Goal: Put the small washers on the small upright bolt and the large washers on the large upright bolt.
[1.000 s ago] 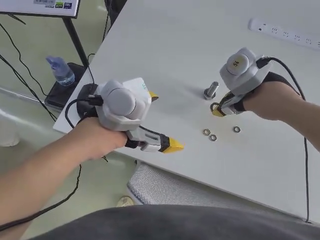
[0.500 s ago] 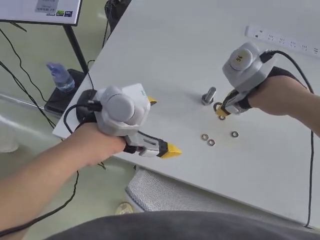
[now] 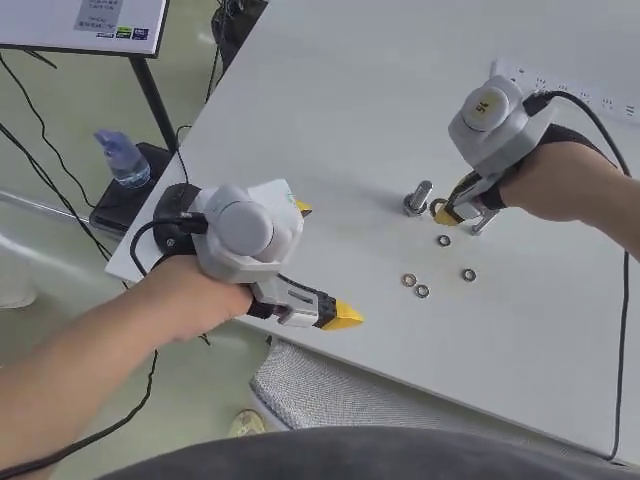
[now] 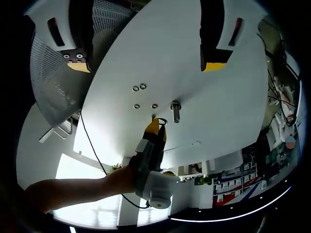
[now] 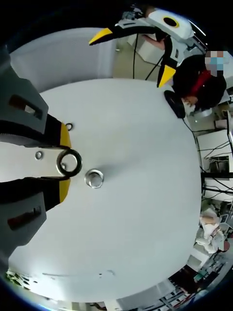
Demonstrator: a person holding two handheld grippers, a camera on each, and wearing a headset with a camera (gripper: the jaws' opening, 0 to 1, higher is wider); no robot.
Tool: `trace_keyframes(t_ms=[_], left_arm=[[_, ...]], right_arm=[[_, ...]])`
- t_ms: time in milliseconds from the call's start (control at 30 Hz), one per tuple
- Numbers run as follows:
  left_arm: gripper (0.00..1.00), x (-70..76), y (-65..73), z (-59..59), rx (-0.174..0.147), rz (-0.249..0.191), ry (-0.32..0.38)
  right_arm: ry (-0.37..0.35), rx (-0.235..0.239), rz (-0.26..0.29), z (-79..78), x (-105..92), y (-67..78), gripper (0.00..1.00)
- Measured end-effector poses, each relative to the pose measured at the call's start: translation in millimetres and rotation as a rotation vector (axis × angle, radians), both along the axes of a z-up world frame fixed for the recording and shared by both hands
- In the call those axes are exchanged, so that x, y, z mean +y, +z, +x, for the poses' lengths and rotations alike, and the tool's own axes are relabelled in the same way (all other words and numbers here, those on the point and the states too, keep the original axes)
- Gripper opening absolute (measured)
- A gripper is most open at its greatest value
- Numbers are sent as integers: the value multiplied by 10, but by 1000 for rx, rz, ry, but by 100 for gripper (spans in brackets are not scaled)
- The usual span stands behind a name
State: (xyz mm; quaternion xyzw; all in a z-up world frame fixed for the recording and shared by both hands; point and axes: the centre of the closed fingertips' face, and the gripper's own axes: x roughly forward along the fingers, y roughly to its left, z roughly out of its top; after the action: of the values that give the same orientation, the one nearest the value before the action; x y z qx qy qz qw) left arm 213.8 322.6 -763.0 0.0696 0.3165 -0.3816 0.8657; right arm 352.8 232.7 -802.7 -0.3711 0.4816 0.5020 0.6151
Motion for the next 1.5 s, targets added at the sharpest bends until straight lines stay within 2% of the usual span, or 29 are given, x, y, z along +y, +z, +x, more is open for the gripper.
trace_keyframes(t_ms=[133, 200, 433, 900, 1500], left_arm=[[94, -16, -6, -4, 9, -6, 4], [94, -19, -11, -8, 17, -10, 7], [97, -5, -28, 13, 18, -15, 16], [96, 42, -69, 37, 29, -16, 12], [94, 82, -78, 57, 32, -29, 15]], right_arm=[[-14, 2, 7, 80, 20, 9, 21], [-17, -1, 9, 194, 32, -10, 21], [-10, -9, 26, 196, 95, 39, 21], [-3, -18, 38, 273, 262, 22, 21], [19, -16, 0, 311, 276, -87, 21]])
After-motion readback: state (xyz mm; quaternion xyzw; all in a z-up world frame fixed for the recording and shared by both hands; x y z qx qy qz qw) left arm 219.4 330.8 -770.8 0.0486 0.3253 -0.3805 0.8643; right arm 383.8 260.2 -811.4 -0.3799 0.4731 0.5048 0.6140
